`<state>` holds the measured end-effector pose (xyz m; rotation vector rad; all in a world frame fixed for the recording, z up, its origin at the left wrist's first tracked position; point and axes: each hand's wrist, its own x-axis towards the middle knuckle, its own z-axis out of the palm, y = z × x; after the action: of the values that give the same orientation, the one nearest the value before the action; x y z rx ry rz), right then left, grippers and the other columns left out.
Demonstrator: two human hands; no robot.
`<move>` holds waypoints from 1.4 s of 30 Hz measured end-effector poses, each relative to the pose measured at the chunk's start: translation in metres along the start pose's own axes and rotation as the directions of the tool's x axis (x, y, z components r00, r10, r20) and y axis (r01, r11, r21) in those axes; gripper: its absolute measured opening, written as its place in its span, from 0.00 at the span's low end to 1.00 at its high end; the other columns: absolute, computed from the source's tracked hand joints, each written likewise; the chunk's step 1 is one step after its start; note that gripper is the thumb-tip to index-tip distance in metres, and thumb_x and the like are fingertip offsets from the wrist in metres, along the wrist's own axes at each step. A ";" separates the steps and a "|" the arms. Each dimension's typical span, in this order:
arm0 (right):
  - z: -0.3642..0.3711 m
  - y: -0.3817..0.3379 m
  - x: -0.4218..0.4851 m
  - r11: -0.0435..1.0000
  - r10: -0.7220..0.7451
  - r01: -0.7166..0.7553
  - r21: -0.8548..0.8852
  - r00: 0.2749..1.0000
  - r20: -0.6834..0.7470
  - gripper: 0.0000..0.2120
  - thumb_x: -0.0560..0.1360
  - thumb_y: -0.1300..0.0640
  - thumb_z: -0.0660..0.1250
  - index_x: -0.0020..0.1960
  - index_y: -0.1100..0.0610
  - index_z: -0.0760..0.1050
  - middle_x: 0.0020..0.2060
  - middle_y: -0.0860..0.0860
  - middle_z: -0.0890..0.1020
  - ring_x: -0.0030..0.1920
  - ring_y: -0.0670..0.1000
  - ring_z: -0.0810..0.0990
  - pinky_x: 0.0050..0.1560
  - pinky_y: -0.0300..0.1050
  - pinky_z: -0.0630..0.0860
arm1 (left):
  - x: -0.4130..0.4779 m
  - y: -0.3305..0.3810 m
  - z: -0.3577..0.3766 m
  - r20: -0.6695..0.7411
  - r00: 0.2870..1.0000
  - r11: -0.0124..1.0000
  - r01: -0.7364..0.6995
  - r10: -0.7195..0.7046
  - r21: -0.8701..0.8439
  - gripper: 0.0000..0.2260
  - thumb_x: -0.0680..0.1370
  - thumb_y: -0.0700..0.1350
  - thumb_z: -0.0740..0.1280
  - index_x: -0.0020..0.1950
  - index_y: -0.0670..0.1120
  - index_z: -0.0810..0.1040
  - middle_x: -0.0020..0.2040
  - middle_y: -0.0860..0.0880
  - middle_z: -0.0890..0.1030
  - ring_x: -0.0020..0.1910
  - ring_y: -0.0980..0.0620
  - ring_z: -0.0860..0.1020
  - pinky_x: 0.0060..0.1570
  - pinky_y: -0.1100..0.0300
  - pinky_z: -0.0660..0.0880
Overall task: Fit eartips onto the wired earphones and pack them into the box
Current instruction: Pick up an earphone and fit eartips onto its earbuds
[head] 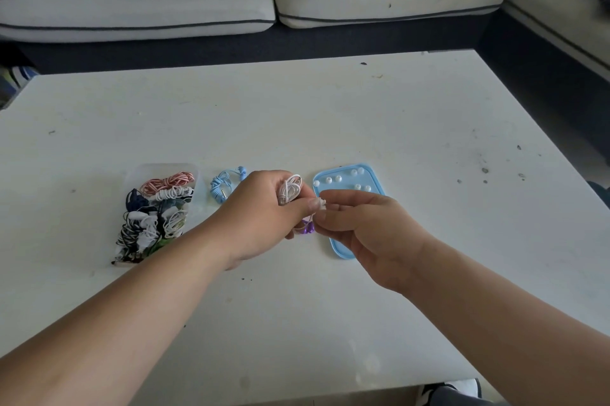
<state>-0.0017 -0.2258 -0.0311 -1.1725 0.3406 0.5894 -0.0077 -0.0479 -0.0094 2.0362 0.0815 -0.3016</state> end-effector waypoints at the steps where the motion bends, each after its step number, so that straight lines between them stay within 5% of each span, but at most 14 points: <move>1: 0.000 -0.002 -0.001 1.000 0.000 0.001 0.019 0.999 -0.032 0.15 0.72 0.75 0.72 0.58 0.68 0.81 0.53 0.65 0.85 0.52 0.61 0.87 0.54 0.46 0.84 | 0.000 0.001 -0.001 -0.003 1.000 1.000 0.006 -0.006 0.009 0.05 0.79 0.46 0.73 0.44 0.46 0.83 0.35 0.50 0.84 0.31 0.56 0.79 0.34 0.64 0.77; 3: 0.000 -0.004 -0.005 0.999 0.005 0.000 0.052 0.996 -0.090 0.13 0.72 0.77 0.71 0.55 0.68 0.81 0.46 0.62 0.85 0.44 0.58 0.87 0.49 0.45 0.85 | 0.001 0.001 -0.002 -0.003 1.000 1.000 0.012 -0.012 0.020 0.05 0.79 0.46 0.73 0.46 0.46 0.83 0.34 0.51 0.84 0.32 0.56 0.80 0.33 0.63 0.77; 7: 0.003 -0.006 -0.007 0.998 0.014 -0.008 0.057 0.994 -0.111 0.13 0.72 0.76 0.71 0.55 0.67 0.81 0.47 0.63 0.87 0.45 0.60 0.88 0.54 0.49 0.84 | 0.000 0.001 0.000 -0.016 1.000 0.999 0.019 -0.018 0.031 0.04 0.80 0.46 0.71 0.47 0.47 0.81 0.35 0.52 0.83 0.30 0.59 0.79 0.32 0.65 0.76; 14: 0.009 -0.008 -0.007 0.952 -0.135 0.094 -0.290 0.983 -0.124 0.14 0.71 0.71 0.76 0.54 0.60 0.81 0.39 0.52 0.88 0.39 0.48 0.87 0.51 0.45 0.84 | 0.000 0.002 0.009 -0.075 0.996 0.993 0.034 -0.042 -0.115 0.03 0.81 0.40 0.70 0.49 0.42 0.81 0.40 0.43 0.86 0.37 0.47 0.86 0.40 0.54 0.84; 19: 0.015 -0.020 0.010 0.846 -0.285 0.204 -0.493 0.954 -0.094 0.09 0.71 0.59 0.80 0.50 0.56 0.83 0.36 0.50 0.87 0.33 0.47 0.84 0.37 0.39 0.81 | 0.003 0.004 -0.001 -0.204 0.974 0.979 0.060 -0.100 -0.193 0.03 0.80 0.38 0.71 0.47 0.40 0.82 0.37 0.44 0.85 0.30 0.55 0.82 0.29 0.66 0.75; 23: 0.005 -0.023 0.052 0.591 -0.491 0.221 -0.776 0.862 -0.129 0.05 0.76 0.57 0.70 0.43 0.53 0.83 0.34 0.48 0.84 0.36 0.51 0.82 0.40 0.47 0.79 | 0.008 -0.002 -0.011 -0.250 0.957 0.979 0.101 -0.144 -0.178 0.02 0.79 0.39 0.71 0.47 0.43 0.83 0.37 0.45 0.85 0.28 0.58 0.81 0.29 0.65 0.76; 28: 0.009 -0.005 0.090 0.192 -0.480 0.149 -0.970 0.876 0.039 0.10 0.79 0.58 0.65 0.57 0.54 0.83 0.52 0.52 0.82 0.49 0.57 0.81 0.49 0.49 0.80 | 0.010 -0.006 -0.015 -0.238 0.961 0.979 0.098 -0.140 -0.179 0.02 0.79 0.40 0.71 0.47 0.45 0.83 0.39 0.47 0.86 0.30 0.58 0.81 0.32 0.65 0.77; 32: 0.019 0.001 0.102 0.007 -0.449 0.056 -0.998 0.892 0.047 0.09 0.77 0.64 0.63 0.37 0.58 0.74 0.42 0.54 0.75 0.36 0.59 0.74 0.33 0.43 0.67 | 0.010 -0.006 -0.023 -0.239 0.962 0.981 0.090 -0.130 -0.170 0.02 0.78 0.40 0.72 0.47 0.44 0.83 0.39 0.45 0.86 0.33 0.57 0.83 0.32 0.63 0.79; 35: 0.019 0.001 0.105 -0.015 -0.454 0.000 -1.000 0.891 0.007 0.07 0.72 0.70 0.62 0.37 0.62 0.73 0.39 0.55 0.73 0.31 0.56 0.69 0.31 0.42 0.62 | 0.009 -0.007 -0.026 -0.240 0.963 0.980 0.085 -0.127 -0.177 0.02 0.78 0.39 0.71 0.46 0.44 0.83 0.40 0.43 0.86 0.33 0.57 0.83 0.30 0.63 0.78; 38: 0.016 0.000 0.106 0.006 -0.466 0.014 -1.000 0.885 0.010 0.06 0.73 0.68 0.61 0.40 0.63 0.76 0.41 0.56 0.76 0.34 0.59 0.74 0.33 0.44 0.67 | 0.007 -0.009 -0.029 -0.242 0.962 0.980 0.086 -0.129 -0.181 0.02 0.79 0.39 0.71 0.46 0.45 0.83 0.40 0.44 0.86 0.35 0.55 0.84 0.32 0.61 0.78; 40: 0.017 -0.004 0.100 0.121 -0.493 0.087 -0.989 0.870 0.016 0.08 0.75 0.65 0.63 0.39 0.59 0.77 0.40 0.54 0.79 0.37 0.59 0.78 0.35 0.46 0.73 | 0.005 -0.009 -0.030 -0.252 0.959 0.978 0.084 -0.132 -0.192 0.03 0.79 0.39 0.71 0.47 0.45 0.83 0.41 0.44 0.86 0.35 0.54 0.84 0.31 0.64 0.76; 42: 0.025 -0.013 0.086 0.347 -0.497 0.170 -0.922 0.867 -0.027 0.07 0.76 0.62 0.67 0.41 0.56 0.81 0.36 0.51 0.83 0.35 0.53 0.80 0.35 0.43 0.76 | 0.004 -0.007 -0.032 -0.265 0.956 0.977 0.072 -0.125 -0.202 0.03 0.79 0.38 0.71 0.47 0.44 0.84 0.41 0.43 0.86 0.34 0.55 0.83 0.30 0.67 0.75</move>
<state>0.0740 -0.1839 -0.0586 -2.3762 -0.0278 0.1521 0.0010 -0.0173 -0.0023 1.8739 0.3739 -0.0651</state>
